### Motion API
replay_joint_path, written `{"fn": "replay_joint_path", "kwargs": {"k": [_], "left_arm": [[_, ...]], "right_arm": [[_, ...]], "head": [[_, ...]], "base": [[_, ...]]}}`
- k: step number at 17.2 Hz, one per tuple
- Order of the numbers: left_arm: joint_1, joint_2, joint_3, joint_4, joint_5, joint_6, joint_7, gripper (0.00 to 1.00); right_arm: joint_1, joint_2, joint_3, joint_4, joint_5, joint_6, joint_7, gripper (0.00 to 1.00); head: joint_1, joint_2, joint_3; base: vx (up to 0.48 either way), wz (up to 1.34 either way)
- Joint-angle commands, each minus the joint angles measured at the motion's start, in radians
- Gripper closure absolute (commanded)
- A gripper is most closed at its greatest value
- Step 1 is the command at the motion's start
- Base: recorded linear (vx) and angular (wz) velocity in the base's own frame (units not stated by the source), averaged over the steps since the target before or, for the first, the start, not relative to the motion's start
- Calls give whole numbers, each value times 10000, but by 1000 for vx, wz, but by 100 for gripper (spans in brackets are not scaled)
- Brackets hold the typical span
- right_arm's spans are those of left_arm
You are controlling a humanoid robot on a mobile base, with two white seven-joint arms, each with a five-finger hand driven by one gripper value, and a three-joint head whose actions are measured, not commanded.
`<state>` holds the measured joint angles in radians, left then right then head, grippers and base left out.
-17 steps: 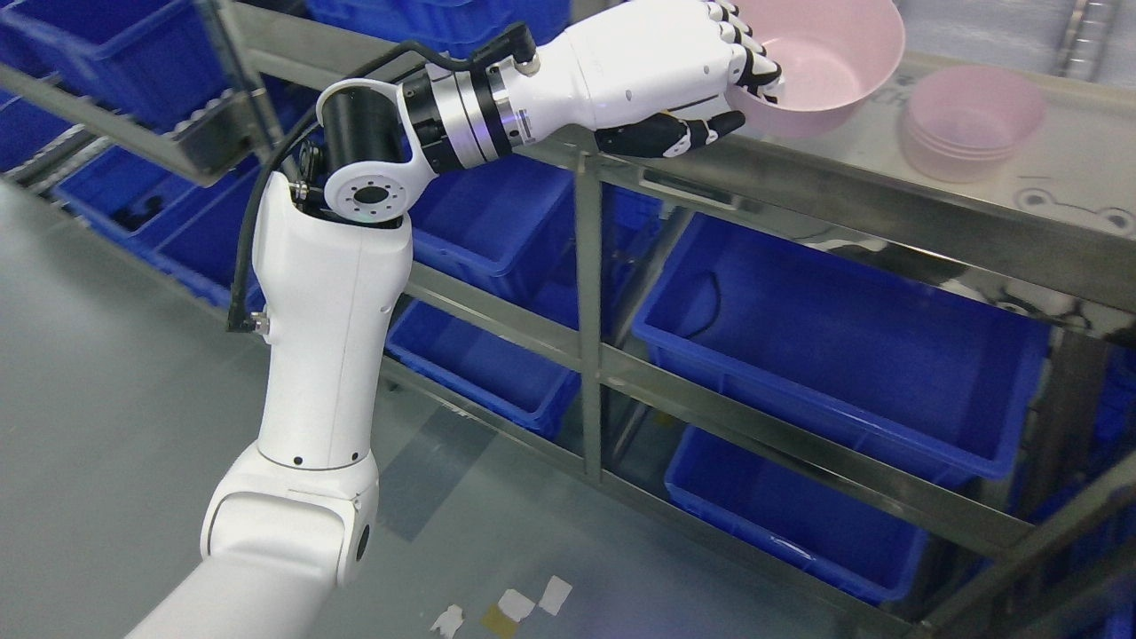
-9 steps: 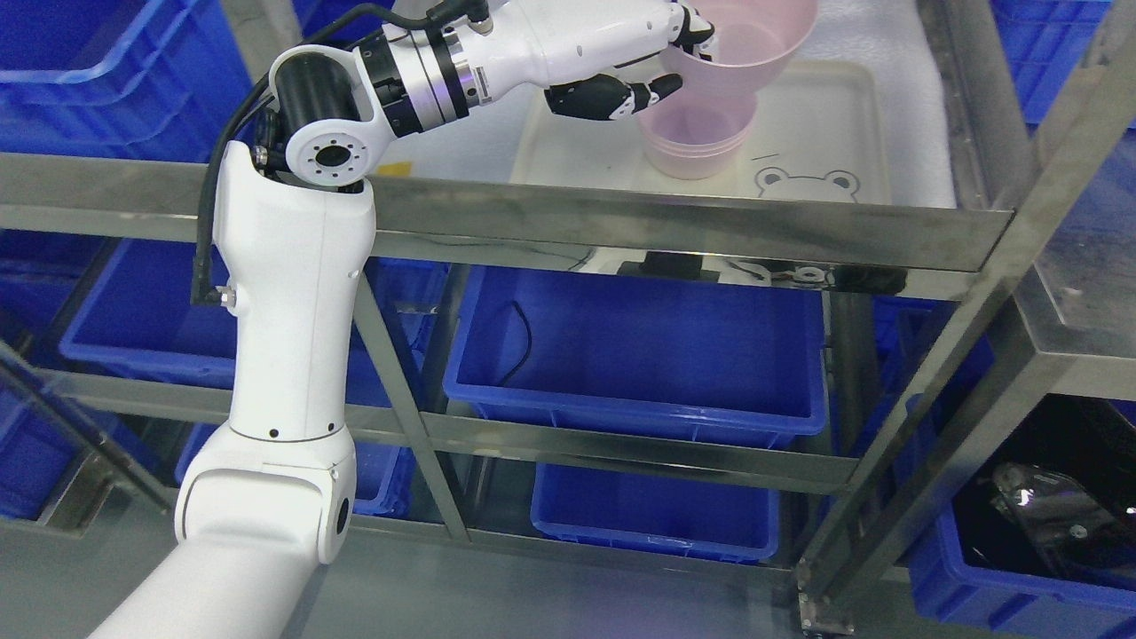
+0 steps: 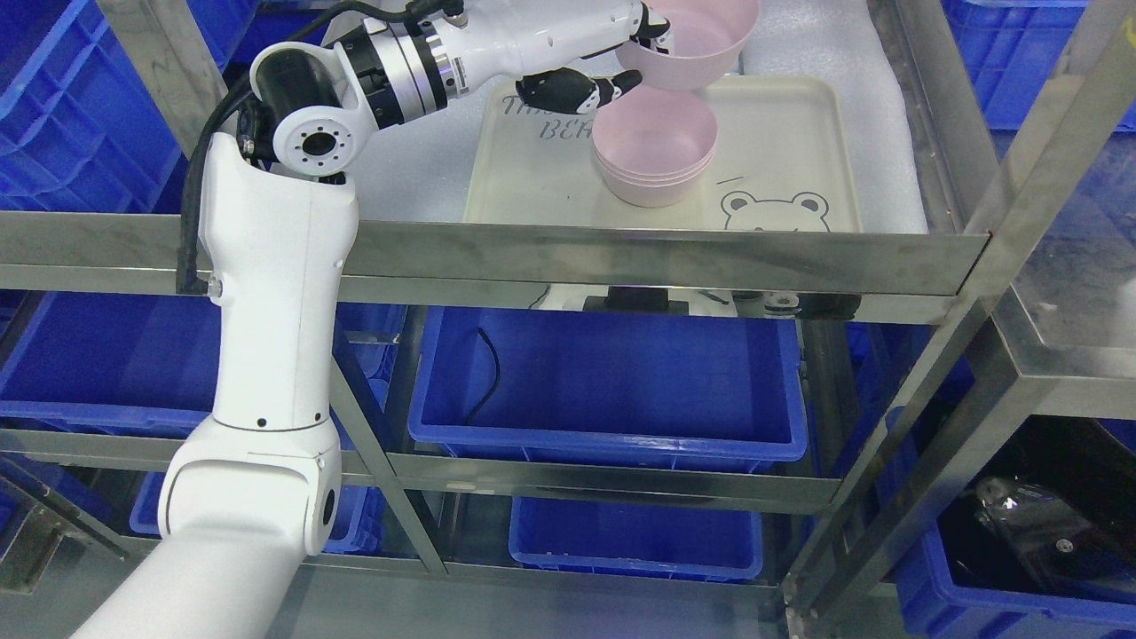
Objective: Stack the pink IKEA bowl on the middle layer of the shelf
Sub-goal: 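Move the held bowl over the pink bowl stack on the tray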
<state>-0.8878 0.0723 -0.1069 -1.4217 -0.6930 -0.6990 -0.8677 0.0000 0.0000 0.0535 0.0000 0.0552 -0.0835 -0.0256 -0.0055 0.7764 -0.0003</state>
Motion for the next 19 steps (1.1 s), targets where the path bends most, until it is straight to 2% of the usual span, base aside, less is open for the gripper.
{"fn": "replay_joint_path", "kwargs": {"k": [1,4,7,10,13,19], "left_arm": [[-34,-124,-372,457,-463,11,-21,98],[-49,-216,-924,716,-830,11,-190,97],[-126,-548,-1047,1621,-1199,-5,-143,97],[-356,-548,-1414,2403,-1200,-81,-52,97],[-632,-548,-1830,2436,-1154,-96,362,97],[-587,-548,-1861,2130,-1153,-342,240,97]], "right_arm": [[231,-175,2,-175,1,7,-4,0],[231,-175,2,-175,1,7,-4,0],[231,-175,2,-175,-14,7,-4,0],[231,-175,2,-175,1,7,-4,0],[231,-175,2,-175,1,7,-4,0],[231,-175,2,-175,-14,7,-4,0]], "head": [[0,0,0],[0,0,0],[0,0,0],[0,-1,0],[0,-1,0],[0,-1,0]], "base": [[58,0],[56,0],[68,66],[64,152],[47,126],[-7,2]]}}
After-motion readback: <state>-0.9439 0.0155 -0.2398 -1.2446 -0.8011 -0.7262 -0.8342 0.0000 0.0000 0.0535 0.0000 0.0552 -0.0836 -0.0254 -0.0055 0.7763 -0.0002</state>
